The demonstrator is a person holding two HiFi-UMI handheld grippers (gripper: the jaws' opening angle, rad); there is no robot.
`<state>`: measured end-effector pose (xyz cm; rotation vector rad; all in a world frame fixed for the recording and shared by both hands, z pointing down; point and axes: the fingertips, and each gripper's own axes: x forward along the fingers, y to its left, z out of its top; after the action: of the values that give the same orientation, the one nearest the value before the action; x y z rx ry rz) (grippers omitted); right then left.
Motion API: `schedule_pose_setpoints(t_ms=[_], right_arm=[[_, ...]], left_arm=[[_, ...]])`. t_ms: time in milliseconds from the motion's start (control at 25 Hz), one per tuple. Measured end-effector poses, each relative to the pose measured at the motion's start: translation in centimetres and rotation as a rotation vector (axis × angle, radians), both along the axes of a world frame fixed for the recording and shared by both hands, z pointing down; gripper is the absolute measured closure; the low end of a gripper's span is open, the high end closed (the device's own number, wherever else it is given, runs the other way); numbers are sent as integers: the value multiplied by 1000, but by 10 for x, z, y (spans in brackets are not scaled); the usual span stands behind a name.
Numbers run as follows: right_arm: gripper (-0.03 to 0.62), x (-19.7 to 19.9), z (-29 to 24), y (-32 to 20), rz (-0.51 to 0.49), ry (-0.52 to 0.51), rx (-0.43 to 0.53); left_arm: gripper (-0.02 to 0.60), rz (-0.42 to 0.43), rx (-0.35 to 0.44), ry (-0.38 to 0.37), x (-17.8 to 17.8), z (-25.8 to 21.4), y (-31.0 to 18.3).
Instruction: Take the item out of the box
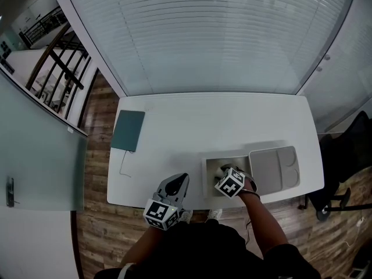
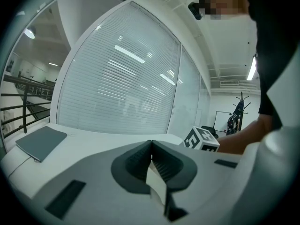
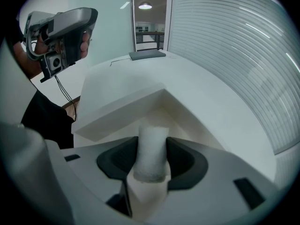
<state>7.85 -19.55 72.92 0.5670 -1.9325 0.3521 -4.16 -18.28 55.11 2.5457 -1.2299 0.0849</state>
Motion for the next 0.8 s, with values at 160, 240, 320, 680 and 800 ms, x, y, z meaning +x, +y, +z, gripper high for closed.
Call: schedule_pose_setpoints(t_ms=[160, 240, 320, 680, 800], right_arm=[[405, -2, -9, -2, 28, -16, 53], [405, -2, -15, -5, 45, -29, 80], [405, -2, -22, -7, 60, -38, 107], [405, -2, -77, -19, 150, -133, 268], [405, -5, -102, -23, 173, -173, 329]], left_arm=[[571, 3, -6, -3, 0, 3, 2], [571, 5, -4, -2, 1, 2, 2], [571, 9, -1, 0, 2, 1, 2], [571, 20, 4, -9, 4, -1, 3], [571, 22, 16, -15, 4, -5, 2]])
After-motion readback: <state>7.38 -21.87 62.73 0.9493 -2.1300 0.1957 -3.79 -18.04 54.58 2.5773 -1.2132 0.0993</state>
